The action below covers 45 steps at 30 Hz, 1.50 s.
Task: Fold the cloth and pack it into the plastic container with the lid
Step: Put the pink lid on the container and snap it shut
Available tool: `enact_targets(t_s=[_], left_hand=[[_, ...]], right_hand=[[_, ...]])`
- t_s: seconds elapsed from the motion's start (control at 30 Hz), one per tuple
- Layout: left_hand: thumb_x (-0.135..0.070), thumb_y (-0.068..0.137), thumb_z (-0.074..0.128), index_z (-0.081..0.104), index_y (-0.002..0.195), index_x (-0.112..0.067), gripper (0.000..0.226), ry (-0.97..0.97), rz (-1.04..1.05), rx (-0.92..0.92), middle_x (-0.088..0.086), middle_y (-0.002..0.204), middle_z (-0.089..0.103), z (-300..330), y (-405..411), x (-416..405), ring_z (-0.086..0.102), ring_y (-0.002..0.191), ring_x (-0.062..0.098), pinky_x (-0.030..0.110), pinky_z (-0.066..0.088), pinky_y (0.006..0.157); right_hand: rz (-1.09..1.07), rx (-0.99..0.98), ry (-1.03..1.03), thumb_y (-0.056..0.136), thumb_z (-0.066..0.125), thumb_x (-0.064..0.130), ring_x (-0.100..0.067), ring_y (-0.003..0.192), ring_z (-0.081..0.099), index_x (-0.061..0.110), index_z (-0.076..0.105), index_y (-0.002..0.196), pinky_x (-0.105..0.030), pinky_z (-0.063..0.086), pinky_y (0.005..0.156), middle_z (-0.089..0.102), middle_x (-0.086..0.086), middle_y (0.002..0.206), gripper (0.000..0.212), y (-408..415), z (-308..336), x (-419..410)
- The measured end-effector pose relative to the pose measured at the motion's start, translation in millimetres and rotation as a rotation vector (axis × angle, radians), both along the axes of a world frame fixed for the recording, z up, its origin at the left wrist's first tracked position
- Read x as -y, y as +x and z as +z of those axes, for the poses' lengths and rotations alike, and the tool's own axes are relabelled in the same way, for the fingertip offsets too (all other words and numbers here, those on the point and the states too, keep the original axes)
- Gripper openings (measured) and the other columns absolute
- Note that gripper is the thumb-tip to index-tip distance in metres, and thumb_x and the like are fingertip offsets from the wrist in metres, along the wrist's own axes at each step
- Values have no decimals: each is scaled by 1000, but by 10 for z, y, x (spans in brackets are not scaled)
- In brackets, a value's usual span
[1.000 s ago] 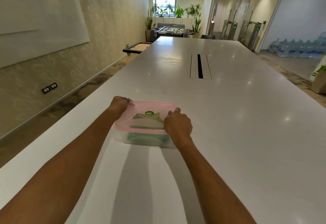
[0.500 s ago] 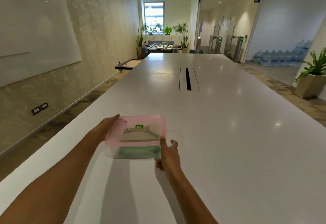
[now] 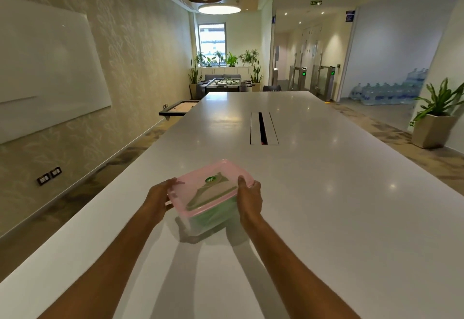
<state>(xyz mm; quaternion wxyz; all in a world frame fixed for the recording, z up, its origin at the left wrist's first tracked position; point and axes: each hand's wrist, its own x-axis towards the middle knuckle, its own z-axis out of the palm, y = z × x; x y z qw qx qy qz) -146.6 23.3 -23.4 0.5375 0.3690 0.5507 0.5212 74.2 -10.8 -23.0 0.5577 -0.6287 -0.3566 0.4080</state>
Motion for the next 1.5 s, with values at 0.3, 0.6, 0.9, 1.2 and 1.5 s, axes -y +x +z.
enact_targets(t_s=[0.3,0.6,0.9,1.2,1.5], left_hand=[[-19,86,61,66,89,-10,11,30,226,142,12,96,63,6,440,-150,57,87,29,32,47,68],[-16,87,58,68,98,-9,17,85,318,227,9,94,66,-136,736,-518,59,86,26,33,49,74],[-19,93,52,57,123,-11,32,132,422,50,9,118,58,-272,860,-824,57,103,26,35,49,85],[-20,94,50,52,123,-13,29,116,471,115,2,110,58,-436,928,-889,56,84,5,16,43,61],[-27,95,50,52,116,-20,22,94,437,76,5,115,58,-479,924,-839,59,100,23,31,51,77]], right_hand=[[85,119,-13,96,44,43,-33,112,56,9,45,133,-41,46,97,57,-15,128,51,200,180,-716],[192,105,3,97,39,46,-34,107,60,4,57,121,-48,47,97,62,-19,119,52,223,115,-1444],[323,-122,-90,97,38,46,-32,103,60,10,57,124,-41,48,87,64,-15,118,49,236,-53,-1903],[369,-114,-82,98,36,46,-33,101,60,8,56,126,-46,47,95,63,-17,118,51,231,-190,-2089],[349,-76,-83,98,36,47,-36,106,60,7,56,124,-51,47,97,62,-18,120,51,237,-174,-2059]])
